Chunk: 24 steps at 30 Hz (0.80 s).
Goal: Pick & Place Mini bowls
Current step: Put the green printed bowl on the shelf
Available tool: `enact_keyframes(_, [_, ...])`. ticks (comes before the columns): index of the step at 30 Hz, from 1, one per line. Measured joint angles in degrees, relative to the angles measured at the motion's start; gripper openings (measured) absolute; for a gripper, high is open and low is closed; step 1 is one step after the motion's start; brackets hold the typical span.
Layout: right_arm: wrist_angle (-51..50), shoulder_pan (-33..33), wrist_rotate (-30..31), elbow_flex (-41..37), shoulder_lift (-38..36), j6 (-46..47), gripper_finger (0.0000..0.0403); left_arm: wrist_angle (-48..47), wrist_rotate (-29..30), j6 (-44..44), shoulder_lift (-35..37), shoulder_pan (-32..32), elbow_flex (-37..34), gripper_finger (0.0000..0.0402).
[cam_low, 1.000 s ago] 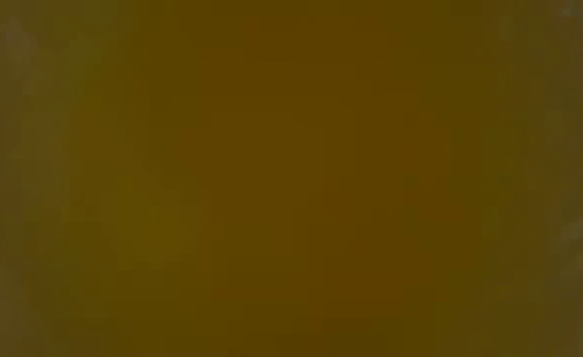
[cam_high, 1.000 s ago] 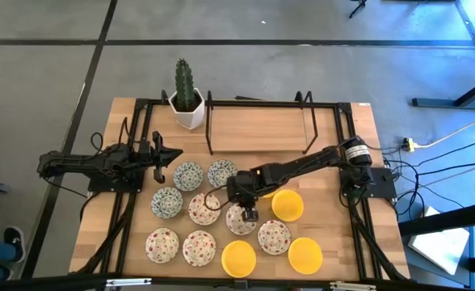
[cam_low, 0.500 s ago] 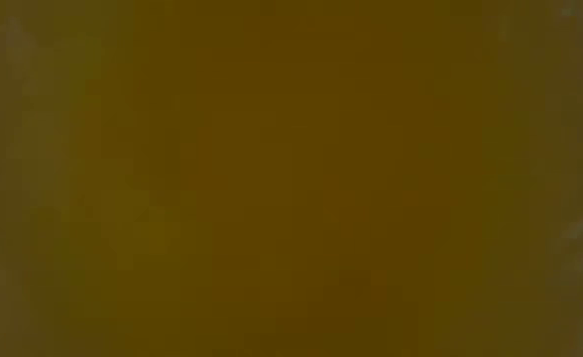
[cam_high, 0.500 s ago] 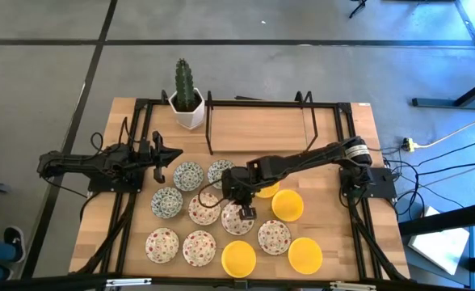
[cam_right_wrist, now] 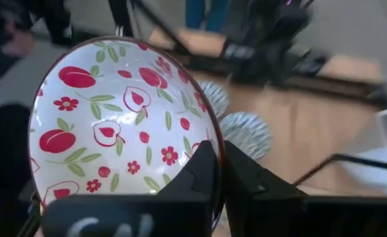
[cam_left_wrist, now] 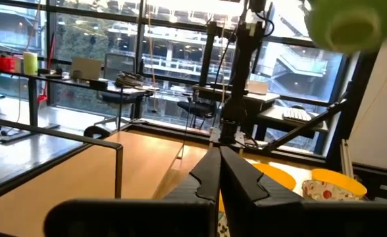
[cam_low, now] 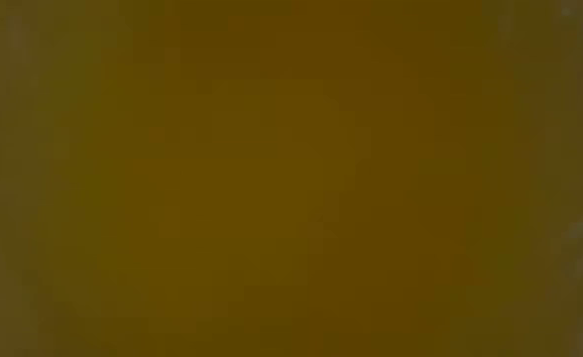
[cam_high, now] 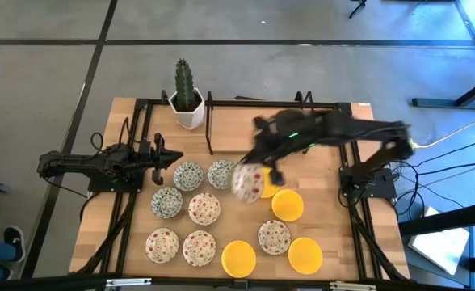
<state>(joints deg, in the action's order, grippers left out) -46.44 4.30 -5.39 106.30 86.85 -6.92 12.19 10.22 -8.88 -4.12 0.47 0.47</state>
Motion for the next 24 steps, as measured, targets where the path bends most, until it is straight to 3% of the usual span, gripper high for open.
enact_keyframes(9, [21.59,-5.75,-0.39,-33.45,-26.01,-0.08,0.0013,-0.06,0.31,0.02,0.00,0.00,0.00,0.0004])
enact_keyframes(16, [39.09,-16.58,-3.89,-54.01,-31.65,2.63,0.0013,-1.18,2.32,0.57,-0.02,0.00,0.00,0.0004])
enact_keyframes(20, [41.20,-26.94,-5.61,-54.08,-29.72,2.26,0.0013,-1.65,5.82,3.10,-0.02,0.00,0.00,0.0004])
enact_keyframes(24, [33.29,-37.22,-9.06,-44.43,-22.65,2.01,0.0013,0.73,11.63,8.92,0.00,0.00,0.00,0.0004])
